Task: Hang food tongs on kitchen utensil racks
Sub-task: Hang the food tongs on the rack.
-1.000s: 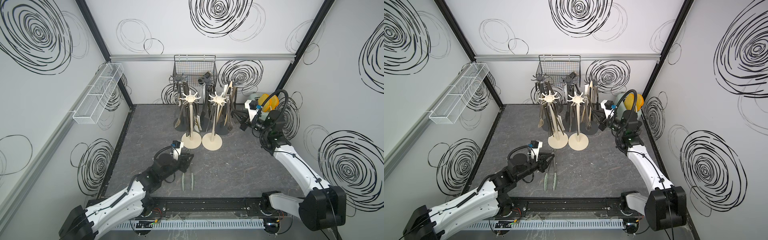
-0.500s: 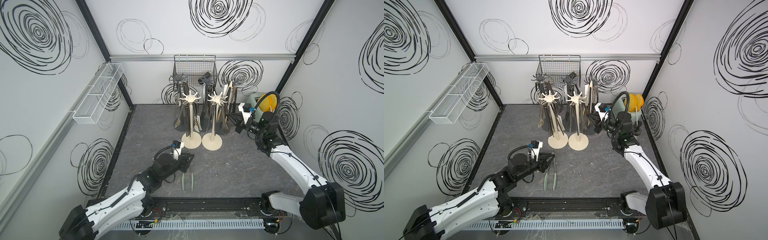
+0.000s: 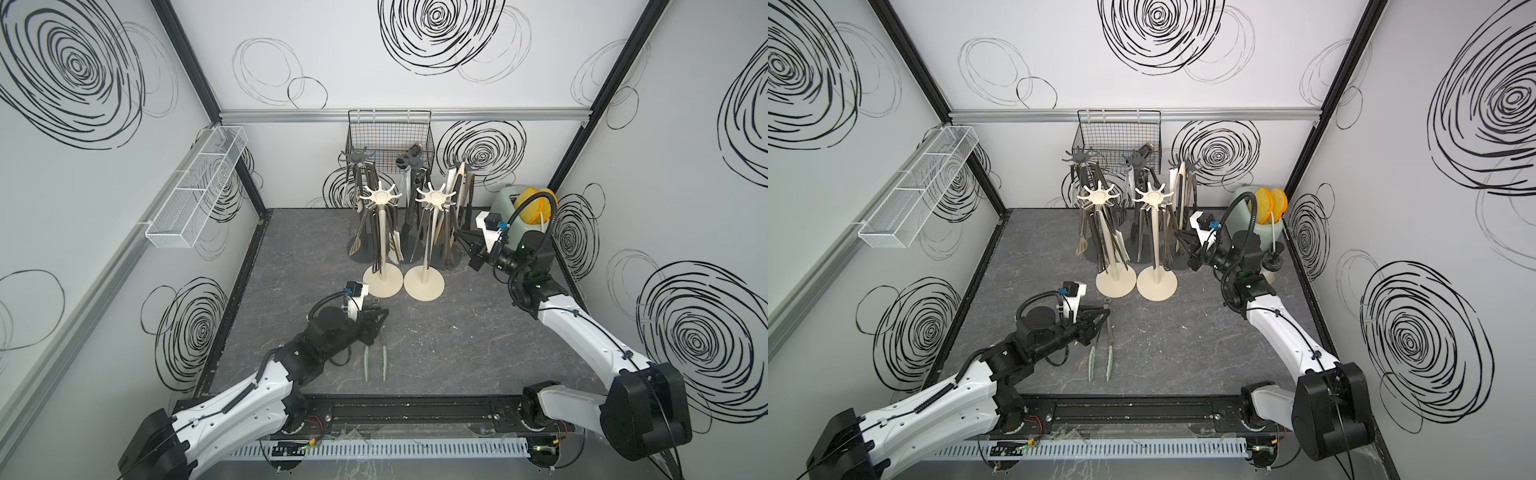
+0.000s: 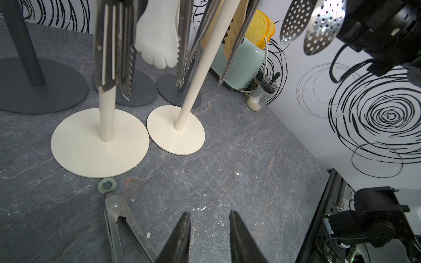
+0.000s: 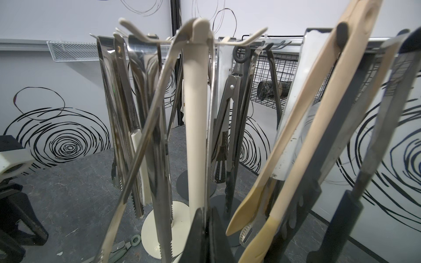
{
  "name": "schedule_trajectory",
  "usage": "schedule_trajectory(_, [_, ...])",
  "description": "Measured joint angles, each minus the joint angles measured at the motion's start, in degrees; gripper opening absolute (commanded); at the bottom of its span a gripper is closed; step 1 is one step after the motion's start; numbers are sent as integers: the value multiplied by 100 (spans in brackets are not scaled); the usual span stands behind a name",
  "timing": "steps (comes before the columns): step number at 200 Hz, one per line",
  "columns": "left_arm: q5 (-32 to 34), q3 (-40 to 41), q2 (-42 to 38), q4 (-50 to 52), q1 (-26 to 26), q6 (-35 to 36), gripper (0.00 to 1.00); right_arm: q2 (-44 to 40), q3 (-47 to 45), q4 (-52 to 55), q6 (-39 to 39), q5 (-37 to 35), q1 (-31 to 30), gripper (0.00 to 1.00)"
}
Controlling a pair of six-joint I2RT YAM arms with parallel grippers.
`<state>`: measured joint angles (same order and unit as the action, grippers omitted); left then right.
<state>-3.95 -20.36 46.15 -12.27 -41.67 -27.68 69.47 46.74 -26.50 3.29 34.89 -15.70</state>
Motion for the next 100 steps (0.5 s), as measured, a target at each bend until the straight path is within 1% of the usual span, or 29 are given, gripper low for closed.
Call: schedule_trajectory(100, [-2, 0, 46, -28, 0, 0, 33, 205, -74, 214, 2, -155, -39, 20])
